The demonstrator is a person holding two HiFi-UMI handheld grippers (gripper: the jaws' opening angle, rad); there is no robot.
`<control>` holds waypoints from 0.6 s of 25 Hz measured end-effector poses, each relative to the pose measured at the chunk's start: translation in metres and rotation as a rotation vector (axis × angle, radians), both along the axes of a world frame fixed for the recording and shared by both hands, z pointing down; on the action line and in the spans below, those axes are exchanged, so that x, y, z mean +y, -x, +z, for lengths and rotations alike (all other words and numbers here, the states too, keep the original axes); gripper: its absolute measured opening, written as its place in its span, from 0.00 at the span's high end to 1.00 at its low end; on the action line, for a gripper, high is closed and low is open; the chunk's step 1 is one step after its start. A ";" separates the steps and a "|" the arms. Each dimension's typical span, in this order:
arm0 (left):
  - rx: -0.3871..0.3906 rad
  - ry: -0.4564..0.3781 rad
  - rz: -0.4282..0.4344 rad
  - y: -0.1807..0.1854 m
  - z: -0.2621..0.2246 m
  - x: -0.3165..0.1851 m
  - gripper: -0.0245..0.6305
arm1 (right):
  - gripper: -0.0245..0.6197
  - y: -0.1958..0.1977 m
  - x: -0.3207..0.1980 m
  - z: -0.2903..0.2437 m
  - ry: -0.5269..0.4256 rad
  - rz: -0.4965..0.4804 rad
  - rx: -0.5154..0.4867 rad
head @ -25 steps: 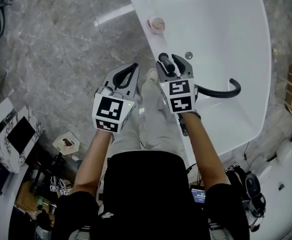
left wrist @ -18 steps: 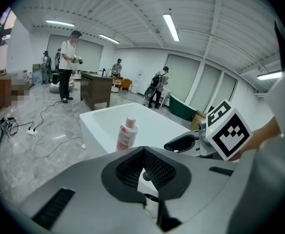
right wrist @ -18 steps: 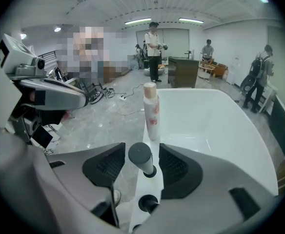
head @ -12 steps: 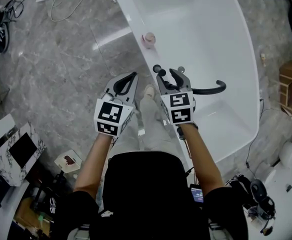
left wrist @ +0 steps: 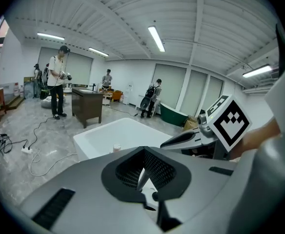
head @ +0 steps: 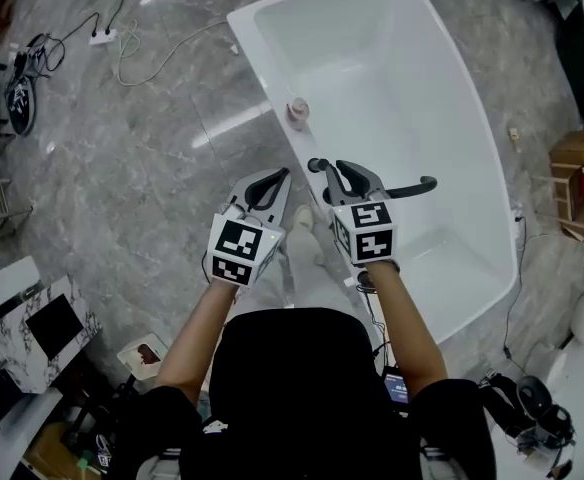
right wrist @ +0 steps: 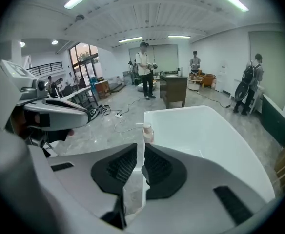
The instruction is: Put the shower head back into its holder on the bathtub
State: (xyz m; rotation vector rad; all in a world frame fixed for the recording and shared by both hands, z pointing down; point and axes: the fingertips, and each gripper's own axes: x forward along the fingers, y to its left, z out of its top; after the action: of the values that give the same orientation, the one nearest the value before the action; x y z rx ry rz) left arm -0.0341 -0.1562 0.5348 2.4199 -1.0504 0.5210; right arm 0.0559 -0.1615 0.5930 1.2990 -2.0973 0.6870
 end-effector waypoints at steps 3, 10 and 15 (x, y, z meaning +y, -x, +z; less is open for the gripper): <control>0.033 -0.037 0.001 0.000 -0.024 0.003 0.94 | 0.88 -0.002 0.002 -0.019 -0.021 0.017 -0.019; 0.053 -0.097 -0.012 0.009 -0.073 0.010 0.94 | 0.91 -0.004 0.008 -0.079 -0.115 0.024 -0.047; 0.072 -0.145 -0.028 0.012 -0.108 0.012 0.94 | 0.92 -0.008 0.006 -0.129 -0.208 0.024 -0.047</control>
State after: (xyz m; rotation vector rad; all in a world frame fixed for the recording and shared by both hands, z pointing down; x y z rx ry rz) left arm -0.0465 -0.1443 0.4269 2.5249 -1.1249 0.3564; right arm 0.0637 -0.1558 0.4639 1.4338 -2.2429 0.5243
